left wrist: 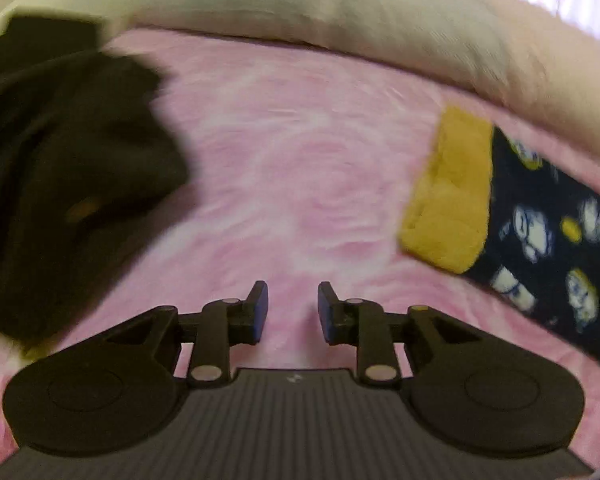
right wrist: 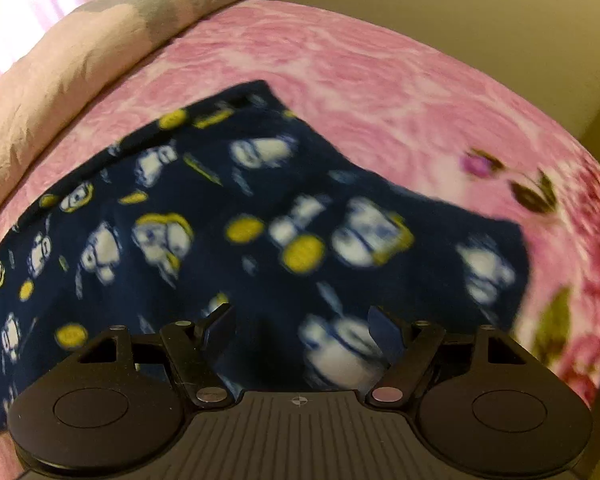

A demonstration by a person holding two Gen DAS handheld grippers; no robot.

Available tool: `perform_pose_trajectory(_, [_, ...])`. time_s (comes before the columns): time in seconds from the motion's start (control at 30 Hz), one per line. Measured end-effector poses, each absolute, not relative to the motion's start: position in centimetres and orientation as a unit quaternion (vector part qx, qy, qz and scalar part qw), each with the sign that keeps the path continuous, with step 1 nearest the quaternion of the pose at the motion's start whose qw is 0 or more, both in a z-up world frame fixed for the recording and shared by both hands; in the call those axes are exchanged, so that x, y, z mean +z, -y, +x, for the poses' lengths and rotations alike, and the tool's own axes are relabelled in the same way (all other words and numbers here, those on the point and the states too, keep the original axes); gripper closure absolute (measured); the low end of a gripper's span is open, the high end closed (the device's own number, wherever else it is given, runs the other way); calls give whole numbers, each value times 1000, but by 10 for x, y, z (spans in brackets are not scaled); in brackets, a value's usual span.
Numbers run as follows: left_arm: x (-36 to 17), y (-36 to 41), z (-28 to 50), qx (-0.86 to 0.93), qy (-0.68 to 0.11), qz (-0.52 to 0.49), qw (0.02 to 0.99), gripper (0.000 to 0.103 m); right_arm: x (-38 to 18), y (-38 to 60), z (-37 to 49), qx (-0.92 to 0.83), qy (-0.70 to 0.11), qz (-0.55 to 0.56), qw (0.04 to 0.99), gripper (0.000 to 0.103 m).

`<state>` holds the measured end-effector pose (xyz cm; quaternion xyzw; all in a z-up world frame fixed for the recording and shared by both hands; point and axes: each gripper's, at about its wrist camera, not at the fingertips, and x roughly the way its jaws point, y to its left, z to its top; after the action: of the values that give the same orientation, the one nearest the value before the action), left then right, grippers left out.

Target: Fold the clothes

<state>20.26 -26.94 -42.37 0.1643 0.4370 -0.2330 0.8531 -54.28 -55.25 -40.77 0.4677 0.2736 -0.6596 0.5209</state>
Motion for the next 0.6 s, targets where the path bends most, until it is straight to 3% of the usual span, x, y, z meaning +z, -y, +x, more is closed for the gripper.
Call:
perform_pose_trajectory(0.1, [-414,225,174,-211,-448,146,857,78,-411,531,-565,-659,-261,485,512,27])
perform_pose_trajectory(0.27, [-405,153,126,-162,-480,92,857,64,-416,495,-602,-658,-240,514,495,27])
perform_pose_trajectory(0.43, [-397,81,78,-113,-508,38,853,59,-422,458,-639,-655,-219,542,478,27])
perform_pose_trajectory(0.6, [-400,47,60,-98,-503,-65,856,52,-425,439,-668,-640,-223,548,490,27])
